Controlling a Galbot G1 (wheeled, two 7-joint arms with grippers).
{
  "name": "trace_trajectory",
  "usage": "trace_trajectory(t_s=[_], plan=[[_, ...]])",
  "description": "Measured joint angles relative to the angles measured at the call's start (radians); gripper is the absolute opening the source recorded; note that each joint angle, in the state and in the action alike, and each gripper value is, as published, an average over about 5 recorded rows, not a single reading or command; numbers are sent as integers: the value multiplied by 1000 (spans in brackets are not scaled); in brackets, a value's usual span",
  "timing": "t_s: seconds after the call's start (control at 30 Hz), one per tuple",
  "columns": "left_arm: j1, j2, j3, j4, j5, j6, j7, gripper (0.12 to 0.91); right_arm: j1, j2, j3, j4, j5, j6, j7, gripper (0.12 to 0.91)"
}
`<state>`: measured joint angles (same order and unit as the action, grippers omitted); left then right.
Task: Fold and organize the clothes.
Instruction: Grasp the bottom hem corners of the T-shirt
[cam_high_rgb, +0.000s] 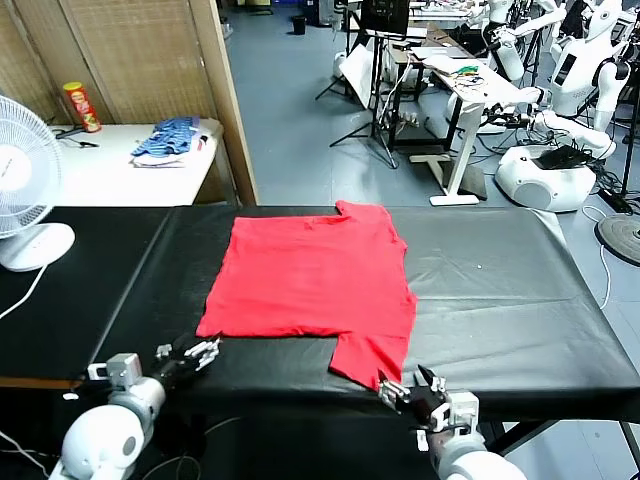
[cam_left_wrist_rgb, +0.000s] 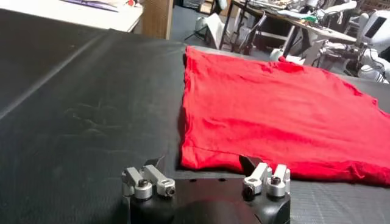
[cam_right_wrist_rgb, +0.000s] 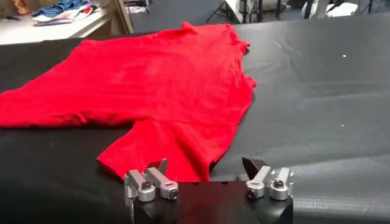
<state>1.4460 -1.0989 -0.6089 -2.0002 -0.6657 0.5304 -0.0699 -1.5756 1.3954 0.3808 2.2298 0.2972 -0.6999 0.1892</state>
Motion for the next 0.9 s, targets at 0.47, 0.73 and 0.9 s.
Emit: trace_trajectory(t_s=[0.47,0.73,0.9], plan=[[-29,-13,15,59,-12,-24,-4,408,-21,12,2,-5,-8,15,15,130],[0,-23,17,25,-8,-16,-19,127,-89,7,33,93,-6,13,40,122],[46,-12,0,-35,-15,-8,-32,126,-147,-8,71,172,0,40,29,122]])
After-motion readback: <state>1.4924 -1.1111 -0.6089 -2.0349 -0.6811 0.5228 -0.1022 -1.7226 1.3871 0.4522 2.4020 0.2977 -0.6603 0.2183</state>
